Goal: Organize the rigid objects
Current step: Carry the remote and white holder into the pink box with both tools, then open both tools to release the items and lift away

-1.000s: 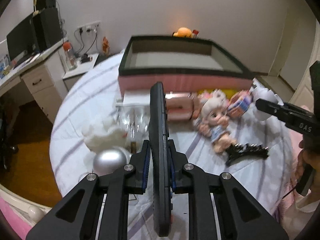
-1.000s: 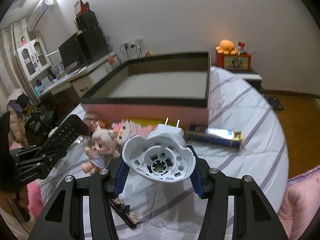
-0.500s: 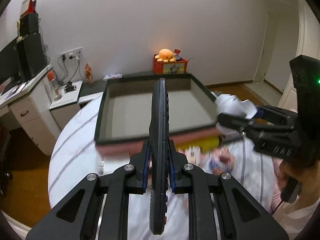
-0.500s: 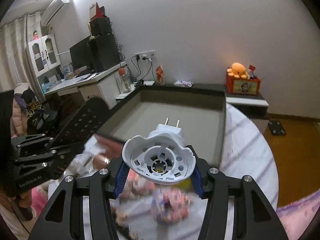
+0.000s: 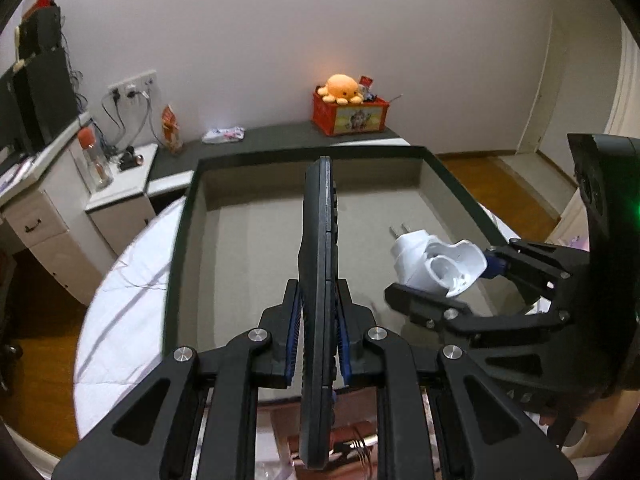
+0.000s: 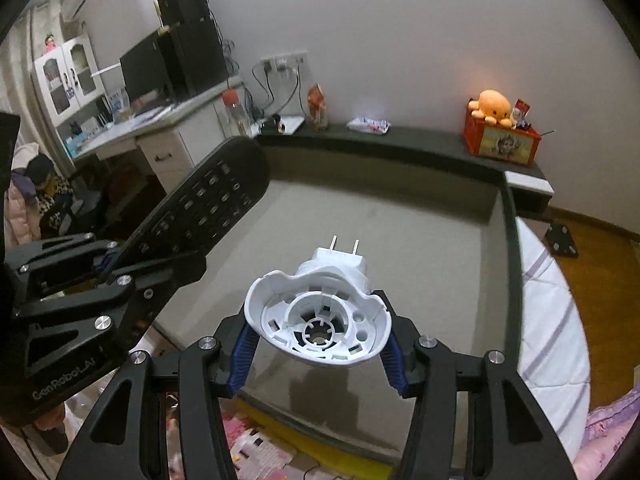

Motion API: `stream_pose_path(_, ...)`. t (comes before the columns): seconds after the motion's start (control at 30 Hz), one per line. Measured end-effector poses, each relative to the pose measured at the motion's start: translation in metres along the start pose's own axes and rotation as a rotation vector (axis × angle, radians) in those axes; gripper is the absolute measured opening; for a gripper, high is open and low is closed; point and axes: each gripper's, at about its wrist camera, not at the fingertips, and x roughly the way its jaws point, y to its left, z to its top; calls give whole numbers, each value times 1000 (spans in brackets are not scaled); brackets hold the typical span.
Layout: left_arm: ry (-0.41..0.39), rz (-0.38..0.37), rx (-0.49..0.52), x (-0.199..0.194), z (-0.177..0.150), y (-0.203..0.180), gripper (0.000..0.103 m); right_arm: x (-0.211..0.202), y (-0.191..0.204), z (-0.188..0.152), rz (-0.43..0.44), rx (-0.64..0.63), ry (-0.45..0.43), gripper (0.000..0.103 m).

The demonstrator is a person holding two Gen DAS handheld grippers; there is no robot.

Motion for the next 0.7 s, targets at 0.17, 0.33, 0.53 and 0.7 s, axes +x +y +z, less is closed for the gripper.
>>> stream_pose_path(0.17, 53, 2, -15, 22, -6, 3, 16, 18, -6, -5, -18, 7, 53, 55)
stream_pose_path(0.33, 55, 9, -36, 22, -10, 5, 17, 19, -11, -8, -24, 19, 64, 55)
stream_pose_path(0.53, -14, 62, -70, -17, -18, 11, 74, 3, -14, -6, -57, 30, 41, 80)
stream_pose_path(0.7, -99, 103, -83, -72, -34, 10, 76, -40, -8, -12, -79, 36, -53, 82)
